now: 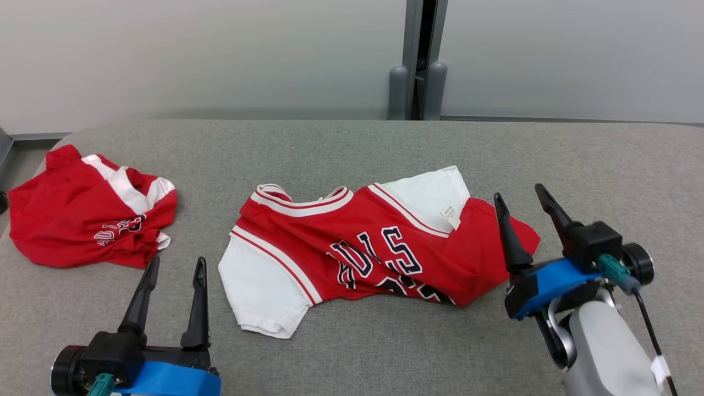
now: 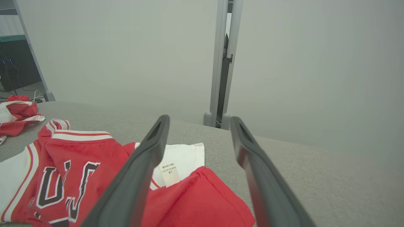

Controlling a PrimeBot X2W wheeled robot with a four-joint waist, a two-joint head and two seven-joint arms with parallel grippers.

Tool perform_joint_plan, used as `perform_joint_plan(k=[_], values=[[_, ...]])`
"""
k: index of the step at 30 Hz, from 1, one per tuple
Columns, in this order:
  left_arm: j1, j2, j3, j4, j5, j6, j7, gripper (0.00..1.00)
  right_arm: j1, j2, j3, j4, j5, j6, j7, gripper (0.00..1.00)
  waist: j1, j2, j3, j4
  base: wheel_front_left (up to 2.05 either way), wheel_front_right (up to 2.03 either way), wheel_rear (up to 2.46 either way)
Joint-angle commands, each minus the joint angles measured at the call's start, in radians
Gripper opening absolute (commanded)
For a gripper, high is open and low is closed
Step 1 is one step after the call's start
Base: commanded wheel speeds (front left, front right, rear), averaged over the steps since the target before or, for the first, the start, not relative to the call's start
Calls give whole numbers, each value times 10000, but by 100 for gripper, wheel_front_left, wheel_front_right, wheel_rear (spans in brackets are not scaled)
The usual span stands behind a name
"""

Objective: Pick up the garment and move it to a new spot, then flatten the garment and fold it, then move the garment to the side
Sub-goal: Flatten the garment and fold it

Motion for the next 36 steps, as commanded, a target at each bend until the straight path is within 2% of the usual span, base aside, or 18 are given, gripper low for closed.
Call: perform_joint_plan(k=[1,10,18,20,21,25,31,36], values=[[-183,8,-19,12,59,-38,-29,100,-498,-104,224,402,26,-3,227,100,0,0,122,114,0,0,0],[-412,-34,-143,83,-111,-62,-29,100,-1979,-348,849,3327,94,-3,2111,100,0,0,597,554,0,0,0],[-664,-35,-371,104,-362,89,-29,100,-2475,-255,1354,5262,573,-3,3010,100,0,0,935,807,0,0,0],[-715,-36,-410,110,-385,129,-29,100,-2505,-247,1609,5624,733,-2,3147,22,0,0,978,843,0,0,0],[-720,-36,-422,112,-406,129,-29,100,-2559,-248,1664,5715,872,-2,3066,0,0,0,994,854,0,0,0],[-750,-37,-451,128,-477,174,-29,100,-2981,-521,1662,5829,1040,-6,2397,0,0,0,1018,842,0,0,0],[-696,-36,-413,161,-483,218,-29,100,-3474,-670,1176,5660,628,-5,408,0,0,0,918,668,0,0,0],[-576,-35,-385,152,-482,227,-29,100,-3436,-448,733,5274,342,-5,-307,0,0,0,710,435,0,0,0]])
